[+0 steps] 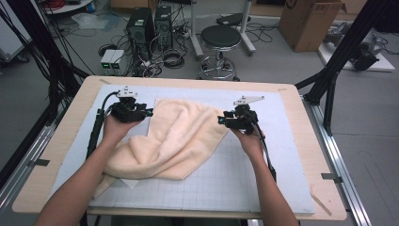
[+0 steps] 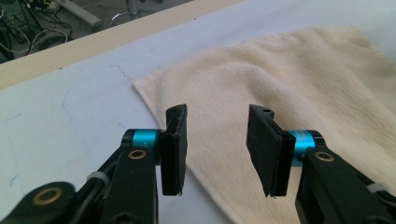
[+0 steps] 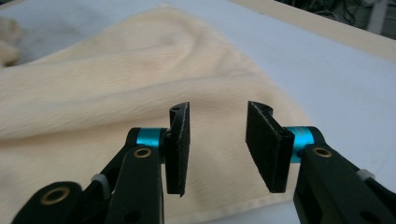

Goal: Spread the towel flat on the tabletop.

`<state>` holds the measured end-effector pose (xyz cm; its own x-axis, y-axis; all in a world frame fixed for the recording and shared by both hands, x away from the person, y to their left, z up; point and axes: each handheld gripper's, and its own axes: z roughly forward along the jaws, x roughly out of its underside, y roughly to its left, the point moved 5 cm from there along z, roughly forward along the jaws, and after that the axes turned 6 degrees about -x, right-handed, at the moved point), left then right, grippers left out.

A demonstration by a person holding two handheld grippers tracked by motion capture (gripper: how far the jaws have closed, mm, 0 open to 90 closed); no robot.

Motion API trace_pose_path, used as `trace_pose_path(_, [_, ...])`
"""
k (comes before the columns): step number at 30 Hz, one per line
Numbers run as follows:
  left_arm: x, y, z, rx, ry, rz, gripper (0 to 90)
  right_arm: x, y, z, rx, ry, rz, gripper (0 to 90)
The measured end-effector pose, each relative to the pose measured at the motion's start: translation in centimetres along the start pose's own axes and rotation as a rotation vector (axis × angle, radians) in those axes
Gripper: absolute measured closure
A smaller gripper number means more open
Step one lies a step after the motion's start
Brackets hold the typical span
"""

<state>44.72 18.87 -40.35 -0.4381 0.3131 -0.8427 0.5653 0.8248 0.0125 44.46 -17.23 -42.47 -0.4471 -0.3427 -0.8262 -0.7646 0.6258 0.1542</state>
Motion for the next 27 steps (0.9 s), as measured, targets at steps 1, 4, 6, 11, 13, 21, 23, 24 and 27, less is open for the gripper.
trace_pose_path(1, [0.3, -0.2, -0.9, 0.008, -0.013, -0.001, 57.1, 0.2, 0.7, -0.4, -0.014, -0.003, -0.012, 58.6])
trace_pose_path(4, [1.0, -1.0, -2.7, 0.033, -0.017, 0.023, 52.0, 0.7, 2.8, -1.1, -0.071, 0.006, -0.024, 53.2])
trace_pose_path(6, [1.5, -1.8, -3.8, 0.057, -0.041, 0.027, 50.4, 1.0, 4.2, -1.3, -0.110, 0.012, -0.017, 52.6])
trace_pose_path(11, [3.4, -3.5, -5.7, 0.094, -0.062, 0.053, 48.0, 2.6, 7.1, -1.1, -0.132, -0.004, -0.088, 52.7])
trace_pose_path(13, [3.9, -3.8, -6.1, 0.098, -0.043, 0.069, 47.4, 3.7, 7.9, -0.6, -0.138, 0.024, -0.110, 53.1])
trace_pose_path(21, [4.3, -3.9, -6.4, 0.112, -0.053, 0.070, 46.6, 6.5, 9.4, 2.6, -0.151, 0.177, -0.163, 67.2])
trace_pose_path(23, [4.3, -3.9, -6.3, 0.118, -0.047, 0.073, 46.6, 6.4, 9.3, 2.6, -0.155, 0.180, -0.165, 77.1])
trace_pose_path(24, [4.4, -3.9, -6.2, 0.116, -0.046, 0.071, 46.6, 6.4, 9.2, 2.7, -0.173, 0.174, -0.153, 82.0])
trace_pose_path(27, [4.3, -4.0, -6.3, 0.115, -0.051, 0.073, 46.6, 6.4, 8.8, 2.4, -0.198, 0.179, -0.142, 86.9])
